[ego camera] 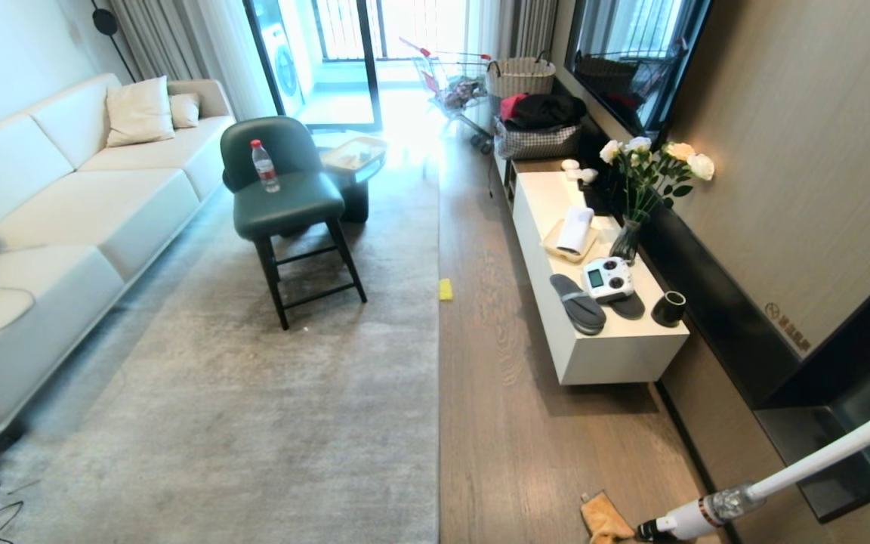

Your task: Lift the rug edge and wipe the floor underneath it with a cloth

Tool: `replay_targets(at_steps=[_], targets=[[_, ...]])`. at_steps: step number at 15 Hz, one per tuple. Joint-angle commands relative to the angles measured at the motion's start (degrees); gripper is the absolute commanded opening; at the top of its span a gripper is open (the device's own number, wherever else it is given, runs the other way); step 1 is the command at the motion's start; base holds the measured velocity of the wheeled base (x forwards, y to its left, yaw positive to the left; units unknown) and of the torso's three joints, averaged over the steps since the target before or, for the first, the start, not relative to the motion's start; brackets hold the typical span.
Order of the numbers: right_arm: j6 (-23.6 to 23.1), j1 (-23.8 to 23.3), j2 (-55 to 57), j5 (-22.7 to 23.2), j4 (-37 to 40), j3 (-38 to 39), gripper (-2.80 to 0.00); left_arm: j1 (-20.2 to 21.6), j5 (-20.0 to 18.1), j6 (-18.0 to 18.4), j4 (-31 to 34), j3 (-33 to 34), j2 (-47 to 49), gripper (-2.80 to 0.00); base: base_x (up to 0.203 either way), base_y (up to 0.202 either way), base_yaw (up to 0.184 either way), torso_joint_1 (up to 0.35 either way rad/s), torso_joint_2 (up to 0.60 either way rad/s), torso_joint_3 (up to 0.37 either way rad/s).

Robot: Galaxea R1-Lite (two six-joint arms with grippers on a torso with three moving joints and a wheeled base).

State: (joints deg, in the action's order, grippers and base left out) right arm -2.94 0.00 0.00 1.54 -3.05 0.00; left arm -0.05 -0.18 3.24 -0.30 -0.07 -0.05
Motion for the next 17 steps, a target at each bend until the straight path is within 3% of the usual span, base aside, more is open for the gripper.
replay_targets(at_steps=[1,17], targets=[[-0.1,0.0,0.0,0.0,0.0,0.0,-2.80,0.0,0.0,0.0,0.0,0.0,0.0,-2.80,0.000,0.000,0.000,0.000,0.00,0.000],[0.0,0.0,0.0,0.0,0.0,0.0,-2.80,0.0,0.0,0.0,0.0,0.0,0.0,-2.80,0.000,0.000,0.000,0.000,0.00,0.000]])
